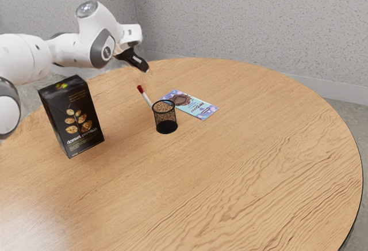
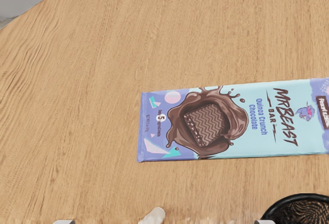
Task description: Take the marker out of the pen holder and place it to the left of the pen holder.
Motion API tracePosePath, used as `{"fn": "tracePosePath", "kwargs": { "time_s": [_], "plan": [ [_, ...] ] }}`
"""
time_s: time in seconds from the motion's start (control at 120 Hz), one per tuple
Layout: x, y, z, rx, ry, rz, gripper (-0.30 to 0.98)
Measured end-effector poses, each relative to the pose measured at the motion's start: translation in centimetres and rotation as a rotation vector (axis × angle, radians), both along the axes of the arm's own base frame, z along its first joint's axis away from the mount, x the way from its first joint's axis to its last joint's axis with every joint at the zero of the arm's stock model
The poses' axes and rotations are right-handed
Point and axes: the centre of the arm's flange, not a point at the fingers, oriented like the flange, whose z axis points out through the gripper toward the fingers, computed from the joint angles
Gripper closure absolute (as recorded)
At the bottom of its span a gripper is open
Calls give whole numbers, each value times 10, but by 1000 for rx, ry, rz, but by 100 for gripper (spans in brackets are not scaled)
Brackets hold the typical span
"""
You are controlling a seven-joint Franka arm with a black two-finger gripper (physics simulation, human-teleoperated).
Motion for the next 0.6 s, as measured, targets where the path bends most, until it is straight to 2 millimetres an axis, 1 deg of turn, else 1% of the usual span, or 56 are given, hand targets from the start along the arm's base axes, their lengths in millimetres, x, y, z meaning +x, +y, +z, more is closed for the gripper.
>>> {"fn": "tracePosePath", "kwargs": {
  "time_s": [0.033,0.067,0.092,0.117,0.142,0.158,0.175,0.2,0.225,0.25,0.3,0.358,0.442,0.533,0.6],
  "plan": [
    [-29,-14,42,28,-14,-13,22],
    [-60,-33,94,51,-47,-33,19],
    [-84,-49,140,65,-66,-48,17],
    [-108,-61,181,74,-73,-57,15],
    [-133,-71,215,84,-68,-62,13],
    [-148,-76,233,93,-57,-66,12],
    [-160,-82,246,104,-40,-69,11],
    [-175,-89,260,118,-9,-74,10],
    [-186,-95,268,128,28,-76,9],
    [-195,-95,271,135,67,-70,8],
    [-210,-86,273,140,143,-34,6],
    [-222,-75,268,138,224,5,5],
    [-231,-75,259,132,311,33,3],
    [-237,-74,252,124,376,59,2],
    [-239,-81,248,119,407,63,2]
  ]
}}
